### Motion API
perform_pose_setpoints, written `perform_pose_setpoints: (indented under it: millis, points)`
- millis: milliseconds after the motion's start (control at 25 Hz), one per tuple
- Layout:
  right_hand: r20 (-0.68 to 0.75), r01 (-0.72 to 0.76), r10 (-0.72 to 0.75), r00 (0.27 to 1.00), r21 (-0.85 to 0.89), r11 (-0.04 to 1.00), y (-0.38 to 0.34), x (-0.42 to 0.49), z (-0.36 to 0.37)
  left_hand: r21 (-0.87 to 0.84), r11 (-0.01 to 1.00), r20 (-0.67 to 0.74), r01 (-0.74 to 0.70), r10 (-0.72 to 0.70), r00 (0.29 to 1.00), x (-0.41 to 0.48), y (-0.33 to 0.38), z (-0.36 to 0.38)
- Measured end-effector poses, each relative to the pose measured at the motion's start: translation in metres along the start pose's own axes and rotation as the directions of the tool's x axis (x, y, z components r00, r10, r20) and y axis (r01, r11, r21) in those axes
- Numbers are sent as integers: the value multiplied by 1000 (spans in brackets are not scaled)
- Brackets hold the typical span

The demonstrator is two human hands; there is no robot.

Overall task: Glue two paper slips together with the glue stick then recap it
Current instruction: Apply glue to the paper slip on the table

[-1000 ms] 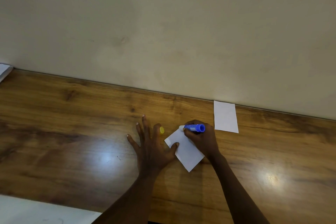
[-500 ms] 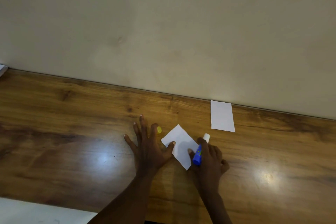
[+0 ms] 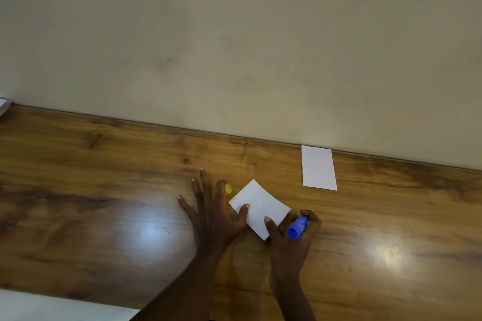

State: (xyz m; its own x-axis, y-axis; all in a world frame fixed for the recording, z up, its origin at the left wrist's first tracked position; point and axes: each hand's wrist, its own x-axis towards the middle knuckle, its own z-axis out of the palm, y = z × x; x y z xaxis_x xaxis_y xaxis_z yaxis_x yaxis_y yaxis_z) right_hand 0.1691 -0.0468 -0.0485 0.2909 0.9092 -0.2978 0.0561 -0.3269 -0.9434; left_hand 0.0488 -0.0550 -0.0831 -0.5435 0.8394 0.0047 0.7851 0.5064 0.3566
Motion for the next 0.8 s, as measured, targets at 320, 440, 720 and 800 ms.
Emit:
perform_pose_setpoints:
  millis: [320,440,720,800]
  points:
    - [236,426,-364,901,-321,846,-25,42,-4,-64,998,-43,1,-4,999,-3,0,-3]
    - [474,548,-354,806,-373,749,-33,66,-5,-46,999,19,11,-11,1000,0,0,-1]
    - [355,439,-348,868,-217,872,-22,53,7,-14,1000,22,-1,1,1000,-1,0,-2]
    - [378,256,-214,901,-65,964,-16,45,16,-2,1000,24,-5,5,1000,-1,0,-1]
